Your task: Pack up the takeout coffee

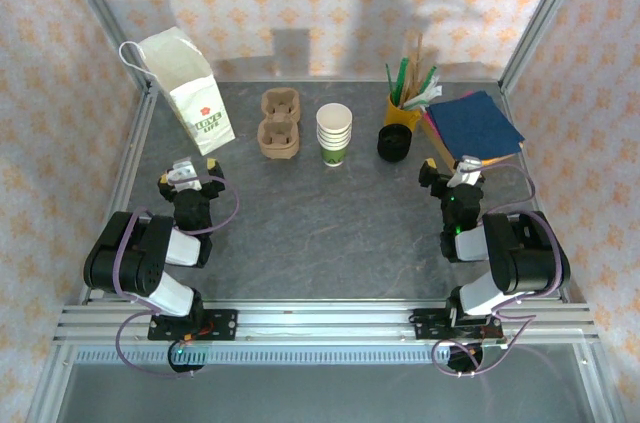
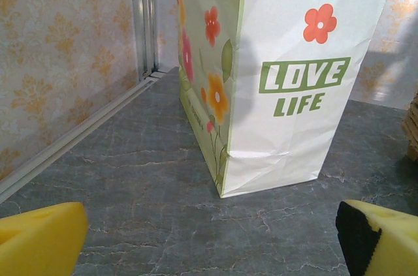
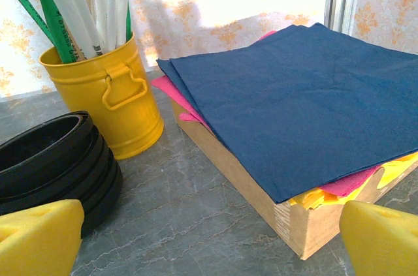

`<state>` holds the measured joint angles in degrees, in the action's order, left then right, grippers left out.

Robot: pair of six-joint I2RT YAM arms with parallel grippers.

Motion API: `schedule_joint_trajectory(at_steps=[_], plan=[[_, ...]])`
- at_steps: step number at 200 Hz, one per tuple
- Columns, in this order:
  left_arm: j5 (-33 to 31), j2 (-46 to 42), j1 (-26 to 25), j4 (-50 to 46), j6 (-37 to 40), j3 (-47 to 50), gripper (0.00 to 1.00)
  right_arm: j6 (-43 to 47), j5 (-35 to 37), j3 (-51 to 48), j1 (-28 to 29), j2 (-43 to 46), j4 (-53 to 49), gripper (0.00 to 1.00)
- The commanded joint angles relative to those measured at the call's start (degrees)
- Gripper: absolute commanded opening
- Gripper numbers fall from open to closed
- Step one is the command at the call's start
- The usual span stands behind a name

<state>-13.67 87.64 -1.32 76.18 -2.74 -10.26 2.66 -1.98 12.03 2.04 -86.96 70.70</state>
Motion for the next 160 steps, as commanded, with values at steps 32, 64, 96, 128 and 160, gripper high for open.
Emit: schedule_joint_trajectory(at_steps=[32,64,96,128,160], plan=[[1.72,-2.62,-0.68,8.39,1.26,3.56,0.99,-0.41,0.91,-0.9,-0.3,0.98,2.86,1.0],[-7.49,-13.18,-6.32,-1.44,4.79,2.88,0.99,-0.89,1.76,-0.46,-0.37,7.64,-3.63,0.99],[-14.5,-25.44,-10.6,-13.91,0.77,0.01,0.99,-7.69,3.51,6.38,-0.46,17.05,-25.2,1.0],[-13.58,-36.07,-11.76,-33.96,-13.02,-5.76,0.99,-22.8,1.45,15.95,-0.46,23.04,-46.83,1.0],[-4.57,-38.7,-12.87,-55.18,-23.57,-15.55,0.99,-26.9,-14.54,31.36,0.24,20.29,-68.63,1.0]])
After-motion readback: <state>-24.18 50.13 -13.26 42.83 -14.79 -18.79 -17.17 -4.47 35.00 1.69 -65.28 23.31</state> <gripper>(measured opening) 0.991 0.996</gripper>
